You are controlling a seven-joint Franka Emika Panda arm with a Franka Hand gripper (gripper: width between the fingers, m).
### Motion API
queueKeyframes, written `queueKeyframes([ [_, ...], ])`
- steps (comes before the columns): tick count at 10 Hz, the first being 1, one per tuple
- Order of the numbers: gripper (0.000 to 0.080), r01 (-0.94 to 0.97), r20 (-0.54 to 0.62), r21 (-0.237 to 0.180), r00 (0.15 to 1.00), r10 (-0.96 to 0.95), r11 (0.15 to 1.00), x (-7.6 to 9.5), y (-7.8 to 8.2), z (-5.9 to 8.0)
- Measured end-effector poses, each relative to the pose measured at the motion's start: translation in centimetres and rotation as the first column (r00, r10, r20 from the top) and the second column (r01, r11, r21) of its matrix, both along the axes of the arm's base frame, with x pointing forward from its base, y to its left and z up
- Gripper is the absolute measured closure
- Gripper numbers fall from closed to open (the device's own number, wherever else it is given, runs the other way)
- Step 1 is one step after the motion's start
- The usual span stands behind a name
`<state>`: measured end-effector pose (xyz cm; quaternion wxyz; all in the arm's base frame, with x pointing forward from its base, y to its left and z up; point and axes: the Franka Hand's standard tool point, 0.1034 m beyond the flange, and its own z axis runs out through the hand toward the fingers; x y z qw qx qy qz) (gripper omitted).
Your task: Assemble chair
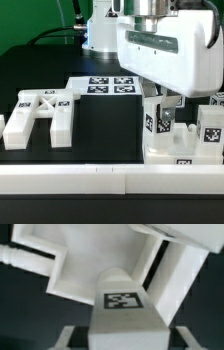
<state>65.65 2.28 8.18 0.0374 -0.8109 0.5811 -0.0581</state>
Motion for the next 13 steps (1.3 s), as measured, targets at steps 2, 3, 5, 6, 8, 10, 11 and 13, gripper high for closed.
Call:
queueKeyframes([
  [2, 0.0317, -0.101, -0.004, -0.015, 0.995, 0.101, 0.995, -0.04, 0.03, -0.06],
  [3, 0.0317, -0.155, -0.007, -0.022, 0.988, 0.155, 0.988, -0.01, 0.13, -0.02],
  [5, 0.0159, -0.353, -0.007, -0.053, 0.936, 0.353, 0.934, 0.21, 0.12, 0.13],
  [6, 0.0152, -0.412, -0.010, -0.062, 0.911, 0.412, 0.909, 0.24, 0.05, 0.14],
  [8, 0.0152, -0.555, -0.022, -0.086, 0.831, 0.555, 0.827, 0.26, 0.11, 0.13],
  [10, 0.0150, -0.661, -0.039, -0.104, 0.750, 0.661, 0.743, 0.27, -0.07, 0.13],
  [11, 0.0150, -0.703, -0.046, -0.110, 0.710, 0.702, 0.703, 0.27, -0.11, 0.13],
  [13, 0.0150, -0.805, -0.077, -0.129, 0.591, 0.803, 0.580, 0.25, -0.08, 0.12],
])
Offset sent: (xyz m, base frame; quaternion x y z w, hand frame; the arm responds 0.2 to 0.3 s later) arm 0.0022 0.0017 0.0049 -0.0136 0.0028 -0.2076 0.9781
